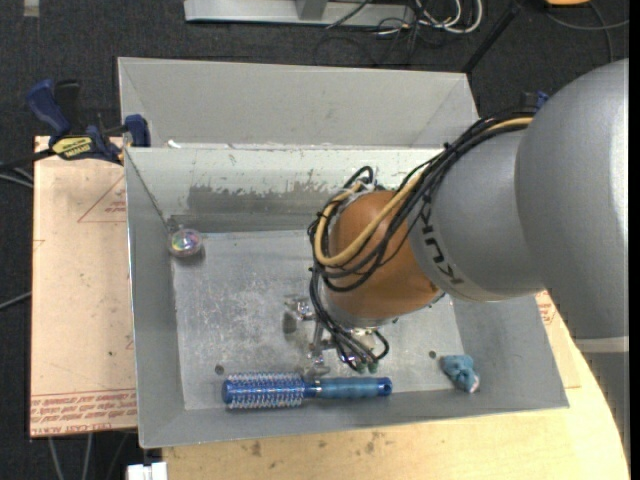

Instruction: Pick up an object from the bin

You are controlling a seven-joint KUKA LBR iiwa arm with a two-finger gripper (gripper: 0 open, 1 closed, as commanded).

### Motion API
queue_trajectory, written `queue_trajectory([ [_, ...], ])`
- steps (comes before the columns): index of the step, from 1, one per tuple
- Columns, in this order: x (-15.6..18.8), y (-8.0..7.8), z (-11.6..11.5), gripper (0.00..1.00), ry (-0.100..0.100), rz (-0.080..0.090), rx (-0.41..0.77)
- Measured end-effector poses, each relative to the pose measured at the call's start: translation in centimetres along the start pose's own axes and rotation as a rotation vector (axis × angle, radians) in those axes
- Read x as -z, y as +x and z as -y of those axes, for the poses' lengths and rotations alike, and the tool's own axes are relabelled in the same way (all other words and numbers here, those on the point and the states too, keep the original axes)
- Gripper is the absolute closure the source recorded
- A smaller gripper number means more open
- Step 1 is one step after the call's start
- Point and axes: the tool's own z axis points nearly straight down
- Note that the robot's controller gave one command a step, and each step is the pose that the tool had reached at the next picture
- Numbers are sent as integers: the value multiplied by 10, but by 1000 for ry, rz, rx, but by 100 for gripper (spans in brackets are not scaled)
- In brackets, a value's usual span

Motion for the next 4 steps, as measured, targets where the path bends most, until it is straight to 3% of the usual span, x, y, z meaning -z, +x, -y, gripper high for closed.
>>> queue_trajectory([
  [1,-7,10,40,0,-2,-8,34],
  [2,-9,5,-23,0,1,-6,39],
  [3,-9,9,-10,0,-2,3,142],
  [4,-12,-32,17,0,0,-16,166],
])
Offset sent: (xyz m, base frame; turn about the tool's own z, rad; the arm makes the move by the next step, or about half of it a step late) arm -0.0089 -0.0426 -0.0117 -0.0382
